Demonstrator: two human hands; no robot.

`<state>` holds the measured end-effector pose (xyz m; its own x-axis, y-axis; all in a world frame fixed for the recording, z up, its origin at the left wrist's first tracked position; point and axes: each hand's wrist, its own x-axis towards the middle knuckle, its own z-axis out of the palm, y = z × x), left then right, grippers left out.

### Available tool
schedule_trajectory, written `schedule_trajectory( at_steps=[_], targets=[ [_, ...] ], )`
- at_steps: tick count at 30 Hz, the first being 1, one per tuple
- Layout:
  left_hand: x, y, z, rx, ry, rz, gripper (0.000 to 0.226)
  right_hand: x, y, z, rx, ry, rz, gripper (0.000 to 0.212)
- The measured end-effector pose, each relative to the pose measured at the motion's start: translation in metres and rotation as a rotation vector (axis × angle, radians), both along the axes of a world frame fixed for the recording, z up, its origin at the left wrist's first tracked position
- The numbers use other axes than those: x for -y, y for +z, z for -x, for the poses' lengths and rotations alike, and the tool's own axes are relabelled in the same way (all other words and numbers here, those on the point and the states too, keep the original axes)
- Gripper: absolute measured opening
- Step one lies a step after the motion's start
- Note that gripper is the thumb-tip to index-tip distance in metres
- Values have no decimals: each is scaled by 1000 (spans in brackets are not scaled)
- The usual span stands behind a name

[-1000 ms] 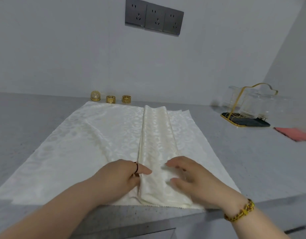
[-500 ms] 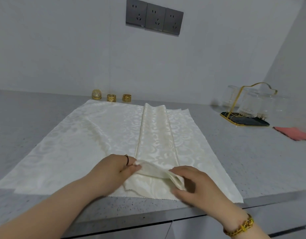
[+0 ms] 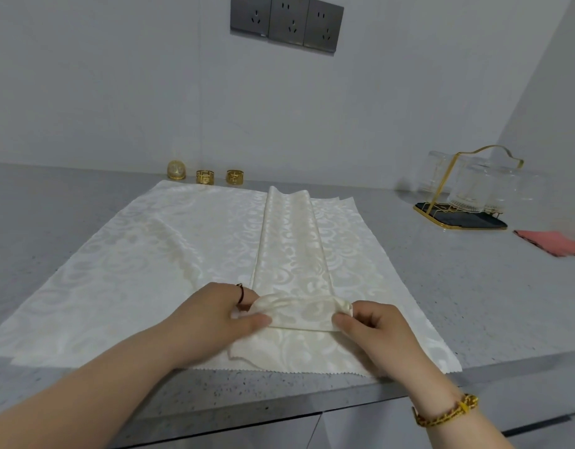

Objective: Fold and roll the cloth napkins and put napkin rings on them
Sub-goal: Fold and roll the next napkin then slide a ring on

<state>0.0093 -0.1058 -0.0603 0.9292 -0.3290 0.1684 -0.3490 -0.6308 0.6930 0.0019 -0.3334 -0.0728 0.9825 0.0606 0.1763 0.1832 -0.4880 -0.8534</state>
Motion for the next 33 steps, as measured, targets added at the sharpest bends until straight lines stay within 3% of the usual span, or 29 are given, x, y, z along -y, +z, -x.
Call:
schedule_trajectory(
  at_steps=[4, 7, 10, 14, 19, 23, 26, 29, 31, 33],
  targets=[
    [-6, -8, -7, -121, 53, 138, 50, 2, 2, -1, -34, 12, 21, 61],
    [-7, -14, -13, -119, 87, 105, 55, 1, 2, -5, -70, -29, 16, 53],
    [-2, -13, -16, -53, 210, 31, 58, -5, 1, -10, -29, -114, 168, 40],
    [3, -8, -14, 91, 230, -216, 43, -14, -1, -8, 86, -189, 488, 27],
    [3, -1, -12, 248, 147, -376, 33, -15, -1, -8, 159, -141, 537, 15],
    [1, -5, -20, 601, -84, -447, 8, -18, -5, -13, 442, -100, 699, 15],
    [-3, -16, -25, 686, -224, -522, 37, -14, -8, -16, 635, 26, 792, 10],
    [-10, -18, -23, 664, -200, -536, 69, -3, -6, -12, 601, 93, 800, 23],
    [-16, -20, -24, 651, -155, -571, 70, 7, -7, -9, 536, 178, 778, 24],
    [-16, -20, -25, 599, -151, -560, 51, 16, -9, -9, 468, 221, 731, 30]
  ],
)
